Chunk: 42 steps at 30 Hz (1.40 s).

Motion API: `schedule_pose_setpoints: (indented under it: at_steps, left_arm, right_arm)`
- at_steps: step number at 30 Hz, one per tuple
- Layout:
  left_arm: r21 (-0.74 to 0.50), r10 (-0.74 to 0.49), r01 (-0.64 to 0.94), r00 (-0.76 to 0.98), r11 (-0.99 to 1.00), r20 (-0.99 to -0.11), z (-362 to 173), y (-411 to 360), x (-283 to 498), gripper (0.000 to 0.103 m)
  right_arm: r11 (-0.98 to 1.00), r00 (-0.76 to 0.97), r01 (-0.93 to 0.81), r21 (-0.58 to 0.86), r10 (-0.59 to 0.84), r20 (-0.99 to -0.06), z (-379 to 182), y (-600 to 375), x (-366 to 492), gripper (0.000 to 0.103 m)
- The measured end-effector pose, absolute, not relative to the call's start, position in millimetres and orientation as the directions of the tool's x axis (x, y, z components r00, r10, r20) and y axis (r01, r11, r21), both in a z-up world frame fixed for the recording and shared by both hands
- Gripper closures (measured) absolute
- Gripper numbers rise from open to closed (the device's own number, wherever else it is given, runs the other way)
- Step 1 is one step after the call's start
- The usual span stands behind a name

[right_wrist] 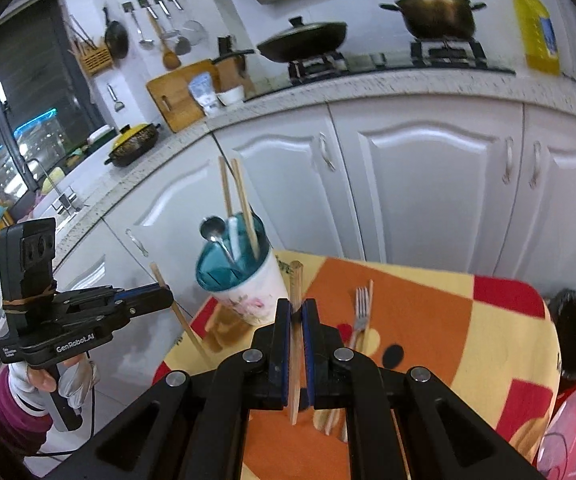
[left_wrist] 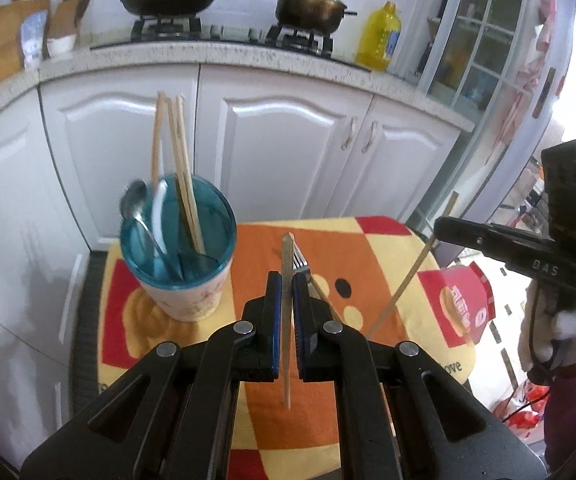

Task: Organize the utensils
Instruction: 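Carry both chopsticks over the floral cup and lower them in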

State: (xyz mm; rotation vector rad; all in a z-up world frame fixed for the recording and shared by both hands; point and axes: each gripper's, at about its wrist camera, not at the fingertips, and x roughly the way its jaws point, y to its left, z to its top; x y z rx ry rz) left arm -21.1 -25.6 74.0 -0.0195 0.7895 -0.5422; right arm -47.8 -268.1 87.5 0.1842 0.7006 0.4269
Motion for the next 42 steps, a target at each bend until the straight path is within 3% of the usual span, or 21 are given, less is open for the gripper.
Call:
schedule_pose_setpoints:
  at_steps: [13, 29, 35, 42]
  left_arm:
    - [-0.208, -0.46, 0.432, 0.637, 0.878, -0.619, 109.4, -2.4, -26.1, 0.099]
    - [-0.182, -0.366, 0.317, 0.801, 0.931, -0.473, 199.7, 55.1, 22.7, 0.099]
    - [-0.154, -0.321, 0.283, 0.803, 0.947, -0.502, 190.4, 61.1, 55.2, 0.099]
    - [-0.096, -0.258, 0.247, 0.789, 0.964, -0.558, 150.3, 50.2, 85.5, 0.099]
  right_arm:
    - [0.899, 0.713, -0.36, 0.25, 0.438, -0.547, 123.8, -245.2, -37.1, 0.098]
    - [0.885, 0.758, -0.424, 0.194, 0.464, -0.459, 199.8, -201.3, 27.2, 0.098]
    - [0.877, 0.744, -0.444, 0.186, 0.476, -0.469, 199.3, -176.0, 63.9, 0.098]
    - [0.883, 0.699, -0.418, 0.214, 0.463, -0.545, 154.2, -166.2, 104.1, 0.098]
